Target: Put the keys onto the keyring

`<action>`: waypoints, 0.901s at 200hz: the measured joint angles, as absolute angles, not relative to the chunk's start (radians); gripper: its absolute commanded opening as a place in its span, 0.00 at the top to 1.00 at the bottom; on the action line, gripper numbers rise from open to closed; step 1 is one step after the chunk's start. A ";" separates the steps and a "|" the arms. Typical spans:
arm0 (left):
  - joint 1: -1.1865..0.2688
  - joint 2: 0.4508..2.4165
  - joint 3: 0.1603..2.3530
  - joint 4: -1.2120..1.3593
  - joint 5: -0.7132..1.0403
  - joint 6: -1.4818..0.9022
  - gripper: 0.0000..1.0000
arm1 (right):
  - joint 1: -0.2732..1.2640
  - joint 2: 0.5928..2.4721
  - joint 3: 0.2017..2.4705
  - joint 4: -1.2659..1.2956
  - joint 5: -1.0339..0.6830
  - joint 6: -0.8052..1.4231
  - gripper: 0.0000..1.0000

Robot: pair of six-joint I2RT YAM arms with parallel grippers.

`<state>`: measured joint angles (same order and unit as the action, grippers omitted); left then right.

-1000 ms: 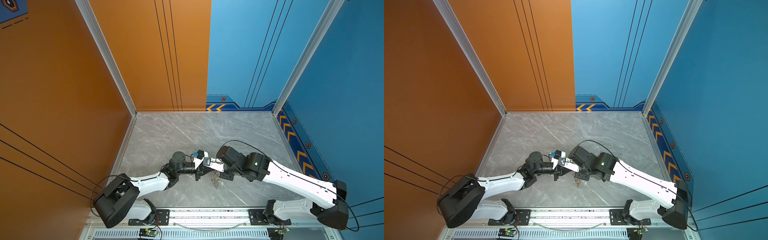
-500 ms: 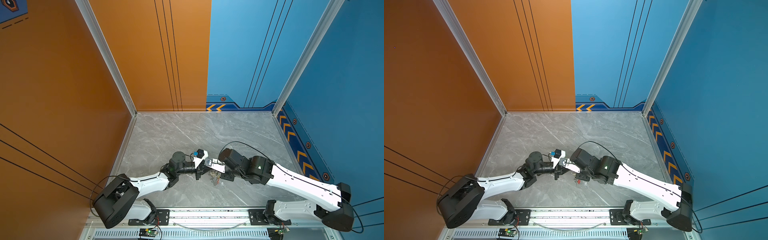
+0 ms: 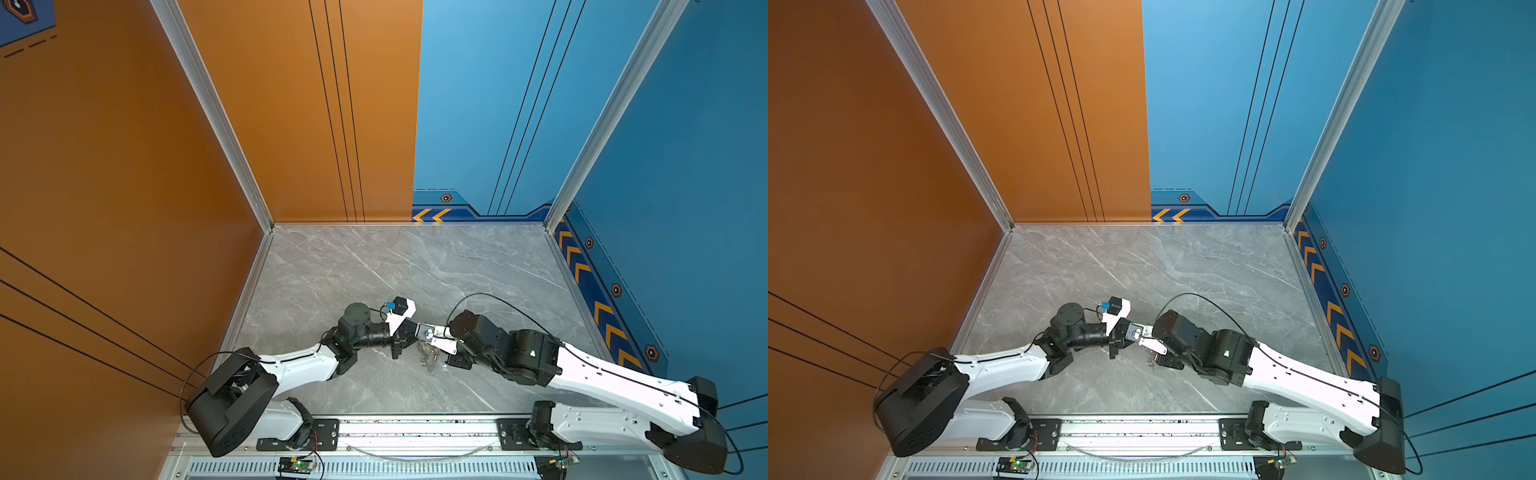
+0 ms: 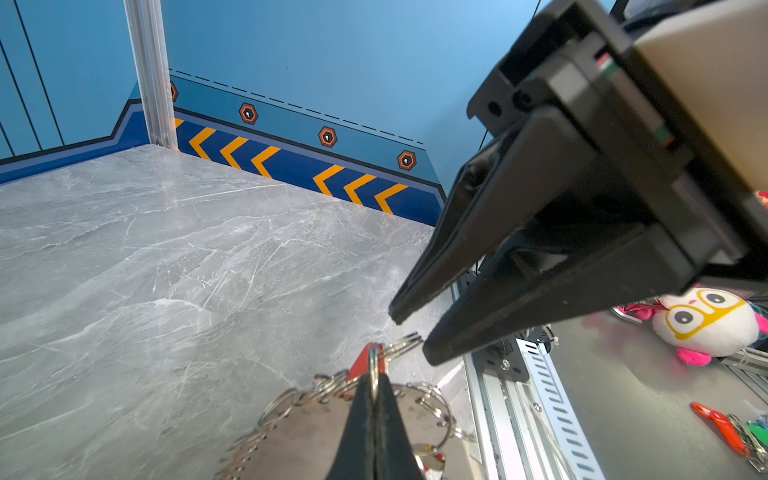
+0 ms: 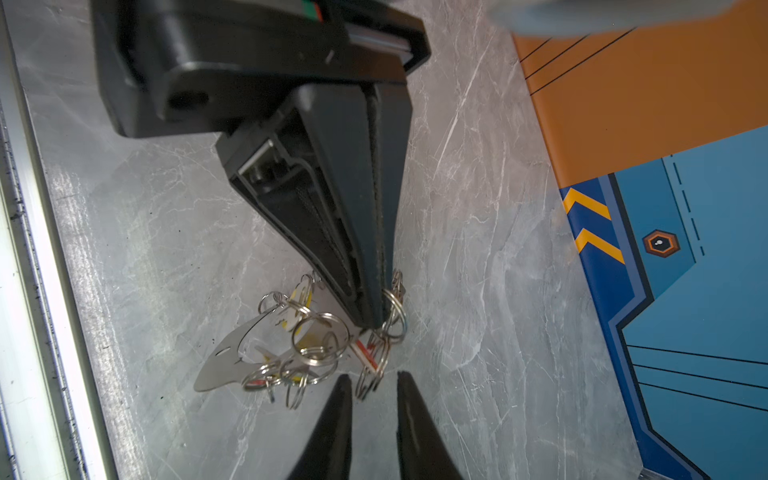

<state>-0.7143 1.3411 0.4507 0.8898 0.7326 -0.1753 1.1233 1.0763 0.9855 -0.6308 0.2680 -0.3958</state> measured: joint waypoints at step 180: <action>-0.706 1.311 0.411 0.933 0.666 -0.173 1.00 | 1.124 1.133 0.986 -0.578 0.352 -0.340 0.89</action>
